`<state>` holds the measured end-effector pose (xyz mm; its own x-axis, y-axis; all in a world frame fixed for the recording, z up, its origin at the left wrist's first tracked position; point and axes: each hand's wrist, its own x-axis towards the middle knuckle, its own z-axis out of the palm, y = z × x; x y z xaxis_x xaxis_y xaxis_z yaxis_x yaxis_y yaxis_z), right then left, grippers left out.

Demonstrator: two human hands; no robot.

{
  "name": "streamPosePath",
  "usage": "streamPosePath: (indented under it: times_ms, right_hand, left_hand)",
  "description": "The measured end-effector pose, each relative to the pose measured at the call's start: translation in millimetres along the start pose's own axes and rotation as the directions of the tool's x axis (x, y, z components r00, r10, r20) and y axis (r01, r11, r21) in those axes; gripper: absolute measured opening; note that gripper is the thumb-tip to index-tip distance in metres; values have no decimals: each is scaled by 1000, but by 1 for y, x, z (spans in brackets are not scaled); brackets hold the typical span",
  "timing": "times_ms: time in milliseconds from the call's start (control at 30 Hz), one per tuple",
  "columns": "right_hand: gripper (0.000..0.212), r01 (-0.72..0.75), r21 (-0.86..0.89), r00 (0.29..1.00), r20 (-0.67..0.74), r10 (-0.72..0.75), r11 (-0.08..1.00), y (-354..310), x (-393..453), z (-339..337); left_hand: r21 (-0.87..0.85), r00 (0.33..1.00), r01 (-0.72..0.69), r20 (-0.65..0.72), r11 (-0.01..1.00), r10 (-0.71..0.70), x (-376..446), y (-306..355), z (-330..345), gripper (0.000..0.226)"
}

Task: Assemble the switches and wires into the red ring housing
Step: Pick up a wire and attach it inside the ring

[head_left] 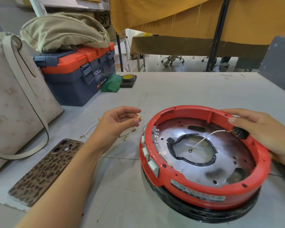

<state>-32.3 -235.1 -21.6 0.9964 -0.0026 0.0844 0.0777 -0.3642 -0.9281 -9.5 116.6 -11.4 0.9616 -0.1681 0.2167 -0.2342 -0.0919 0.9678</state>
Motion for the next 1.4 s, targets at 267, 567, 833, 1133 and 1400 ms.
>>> streamPosePath:
  times_ms: [267,567,833,1133,1400]
  right_hand:
    - [21,-29,-34,998,-63,27,999,-13,-7,6]
    - [21,-45,-128,995,-100,32,991,-23,-14,4]
    - [19,-60,-94,997,-56,55,994,-28,-19,7]
    - [24,-77,89,989,-116,87,993,-25,-19,23]
    - [23,-67,97,988,-132,80,993,-25,-18,27]
  left_hand:
    - [141,993,-81,-79,987,93,2,31,9,25]
    - [455,977,-208,146,866,158,2,67,68,13]
    - [562,926,-333,347,757,150,6,70,121,5]
    - [624,899,-370,428,688,95,20,66,160,5]
    - [640,906,-358,414,680,87,24,57,161,6]
